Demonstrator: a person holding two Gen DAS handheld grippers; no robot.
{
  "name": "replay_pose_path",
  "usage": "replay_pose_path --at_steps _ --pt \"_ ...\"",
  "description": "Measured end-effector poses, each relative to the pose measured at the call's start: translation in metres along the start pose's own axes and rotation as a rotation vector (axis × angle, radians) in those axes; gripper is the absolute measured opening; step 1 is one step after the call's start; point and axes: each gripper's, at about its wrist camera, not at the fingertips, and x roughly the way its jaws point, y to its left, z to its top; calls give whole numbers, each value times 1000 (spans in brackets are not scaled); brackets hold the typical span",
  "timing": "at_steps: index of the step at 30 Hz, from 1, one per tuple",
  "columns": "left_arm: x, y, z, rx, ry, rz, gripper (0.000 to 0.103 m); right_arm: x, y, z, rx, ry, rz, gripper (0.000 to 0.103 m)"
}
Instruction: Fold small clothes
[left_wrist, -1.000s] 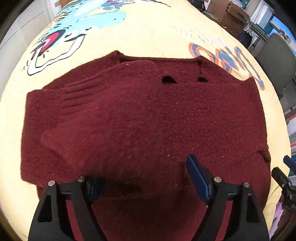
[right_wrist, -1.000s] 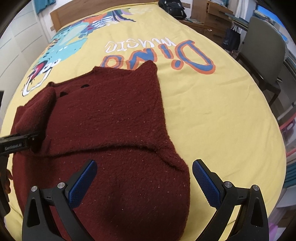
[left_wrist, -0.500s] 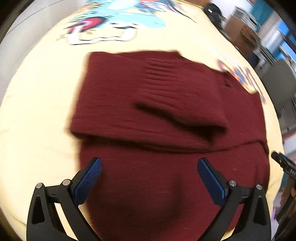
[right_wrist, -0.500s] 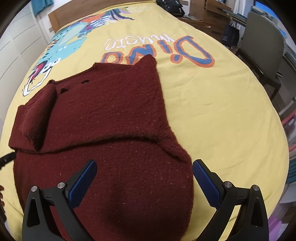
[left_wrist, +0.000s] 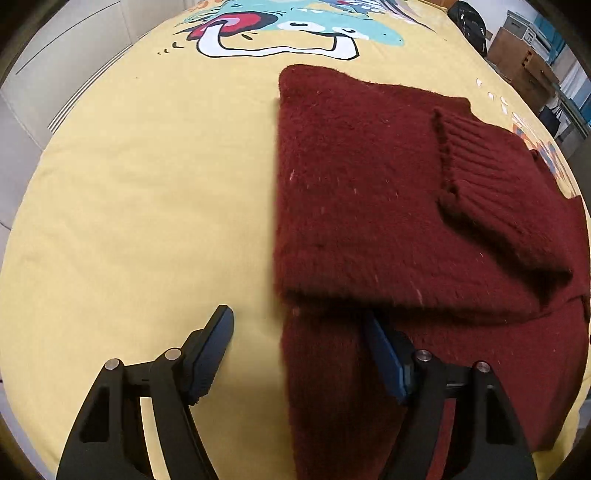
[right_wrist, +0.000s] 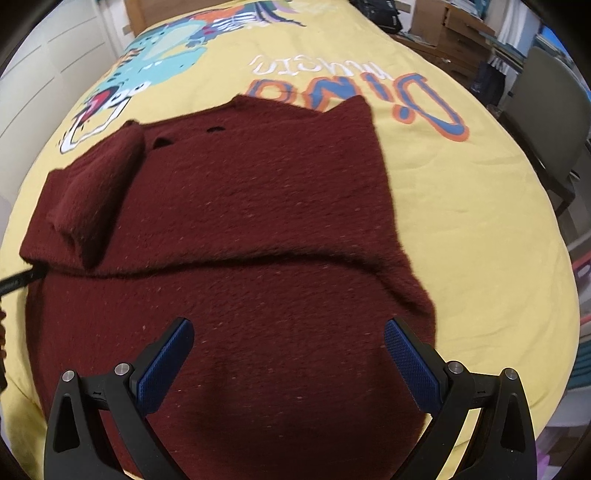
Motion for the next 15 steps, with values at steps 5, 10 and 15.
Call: replay_pose_path --at_steps 5,10,15 --pt "-4 -13 7 53 -52 -14 32 3 22 11 -36 1 3 102" --pt "-4 -24 8 81 -49 -41 15 -3 66 37 -138 -29 29 102" --pt "0 -7 3 67 -43 -81 13 -11 131 67 -291 -71 52 103"
